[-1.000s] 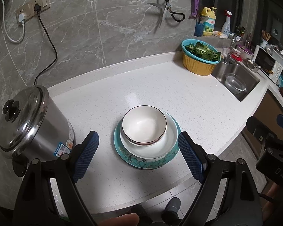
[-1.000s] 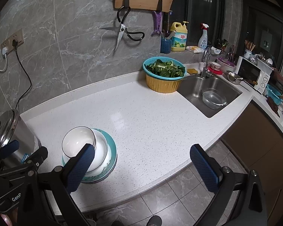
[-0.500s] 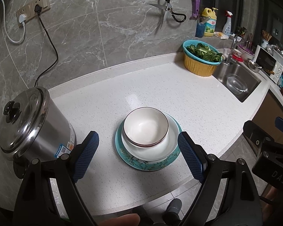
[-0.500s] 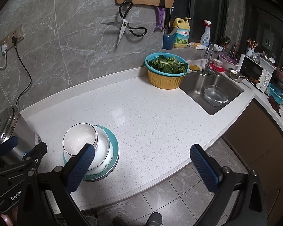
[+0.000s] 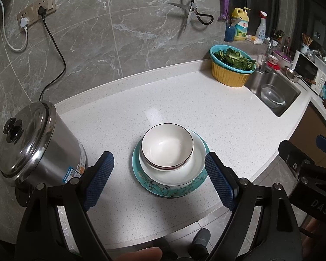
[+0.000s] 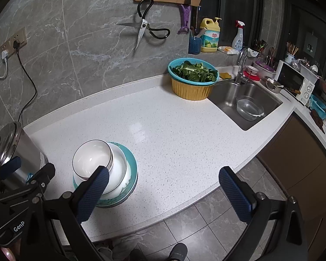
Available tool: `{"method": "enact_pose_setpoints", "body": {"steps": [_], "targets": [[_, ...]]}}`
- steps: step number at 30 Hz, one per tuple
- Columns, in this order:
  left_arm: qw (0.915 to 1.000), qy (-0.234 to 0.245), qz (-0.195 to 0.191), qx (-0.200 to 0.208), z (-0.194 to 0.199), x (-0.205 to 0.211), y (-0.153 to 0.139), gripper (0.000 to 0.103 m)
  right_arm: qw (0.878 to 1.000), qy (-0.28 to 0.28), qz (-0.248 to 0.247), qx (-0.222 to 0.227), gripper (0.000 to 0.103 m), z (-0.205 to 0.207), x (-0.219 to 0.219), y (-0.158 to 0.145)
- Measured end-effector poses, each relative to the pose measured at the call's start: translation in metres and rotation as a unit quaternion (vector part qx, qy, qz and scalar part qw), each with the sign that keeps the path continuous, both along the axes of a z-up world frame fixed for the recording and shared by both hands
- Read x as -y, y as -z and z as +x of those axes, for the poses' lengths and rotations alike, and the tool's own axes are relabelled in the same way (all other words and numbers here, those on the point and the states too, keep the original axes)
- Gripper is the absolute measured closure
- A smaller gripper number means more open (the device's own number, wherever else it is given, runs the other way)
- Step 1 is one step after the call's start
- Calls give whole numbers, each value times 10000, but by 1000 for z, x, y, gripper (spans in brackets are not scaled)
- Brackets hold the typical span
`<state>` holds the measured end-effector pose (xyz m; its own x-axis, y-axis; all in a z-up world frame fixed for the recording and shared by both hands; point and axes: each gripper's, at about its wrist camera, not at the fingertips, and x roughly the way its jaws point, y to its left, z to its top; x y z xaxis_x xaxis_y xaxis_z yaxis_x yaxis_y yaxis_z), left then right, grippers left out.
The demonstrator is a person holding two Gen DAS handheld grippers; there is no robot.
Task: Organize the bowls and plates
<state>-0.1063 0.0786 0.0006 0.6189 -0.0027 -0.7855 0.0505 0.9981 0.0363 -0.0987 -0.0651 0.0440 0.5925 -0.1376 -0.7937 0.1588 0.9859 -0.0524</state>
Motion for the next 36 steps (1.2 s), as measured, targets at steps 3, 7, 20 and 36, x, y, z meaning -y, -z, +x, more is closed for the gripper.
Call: {"method": "enact_pose_setpoints", "body": {"steps": [3, 7, 20, 36], "targets": [[10000, 17, 9, 17, 0, 1, 0, 18, 10000, 10, 7, 6, 0, 0, -1, 0], [10000, 31, 22, 20, 2, 0, -1, 18, 10000, 5, 5, 11, 0, 0, 0, 0], [10000, -13, 42, -15, 4, -1, -1, 18, 9999, -102, 0, -2, 0, 5, -3, -1], [9999, -79, 43, -44, 1, -2, -3, 18, 9998, -215, 10, -37, 0, 9, -9, 2]]}}
